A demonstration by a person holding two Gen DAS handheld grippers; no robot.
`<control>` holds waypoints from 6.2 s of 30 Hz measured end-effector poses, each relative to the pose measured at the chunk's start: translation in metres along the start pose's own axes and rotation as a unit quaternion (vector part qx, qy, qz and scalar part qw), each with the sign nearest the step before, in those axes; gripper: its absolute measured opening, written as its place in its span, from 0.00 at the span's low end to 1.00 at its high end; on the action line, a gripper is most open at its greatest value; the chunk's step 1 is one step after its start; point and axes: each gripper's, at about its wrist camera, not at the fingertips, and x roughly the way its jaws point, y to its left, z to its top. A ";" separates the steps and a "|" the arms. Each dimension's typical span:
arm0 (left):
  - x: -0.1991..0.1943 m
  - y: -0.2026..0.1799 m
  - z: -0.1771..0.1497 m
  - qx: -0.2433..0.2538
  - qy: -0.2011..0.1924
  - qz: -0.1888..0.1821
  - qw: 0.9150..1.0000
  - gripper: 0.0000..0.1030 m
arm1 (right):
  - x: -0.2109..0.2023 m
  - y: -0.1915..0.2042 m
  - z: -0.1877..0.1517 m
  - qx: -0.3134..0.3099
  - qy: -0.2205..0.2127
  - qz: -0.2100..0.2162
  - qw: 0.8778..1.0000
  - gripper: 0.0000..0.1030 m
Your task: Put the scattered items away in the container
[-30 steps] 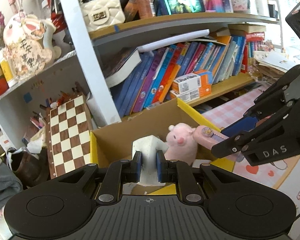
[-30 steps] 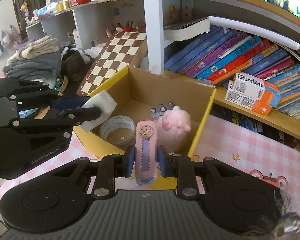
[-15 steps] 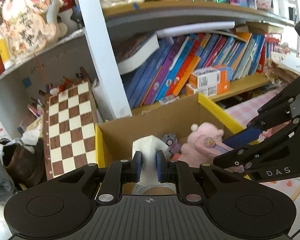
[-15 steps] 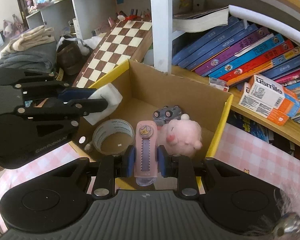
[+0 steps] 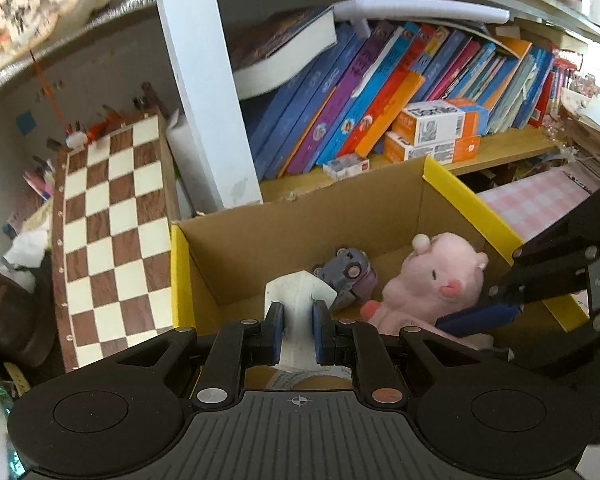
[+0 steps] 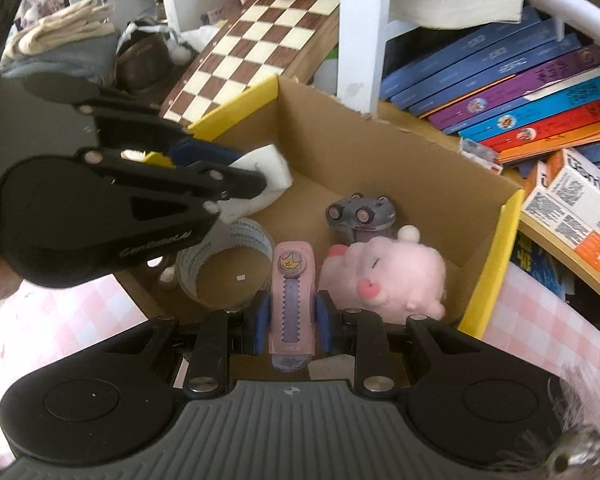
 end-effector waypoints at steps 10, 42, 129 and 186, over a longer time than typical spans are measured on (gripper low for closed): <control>0.024 0.005 0.006 -0.017 0.034 -0.013 0.999 0.14 | 0.019 -0.001 0.006 -0.003 0.027 0.019 0.999 0.23; 0.041 0.013 0.013 -0.037 0.029 0.031 0.998 0.15 | 0.043 -0.011 0.007 -0.006 0.052 0.023 0.998 0.23; -0.152 -0.106 -0.083 -0.051 -0.077 0.054 0.994 0.87 | -0.155 0.018 -0.157 0.164 -0.124 -0.152 0.967 0.86; -0.152 -0.159 -0.111 -0.065 -0.053 0.058 0.995 0.93 | -0.165 0.020 -0.217 0.202 -0.121 -0.232 0.944 1.00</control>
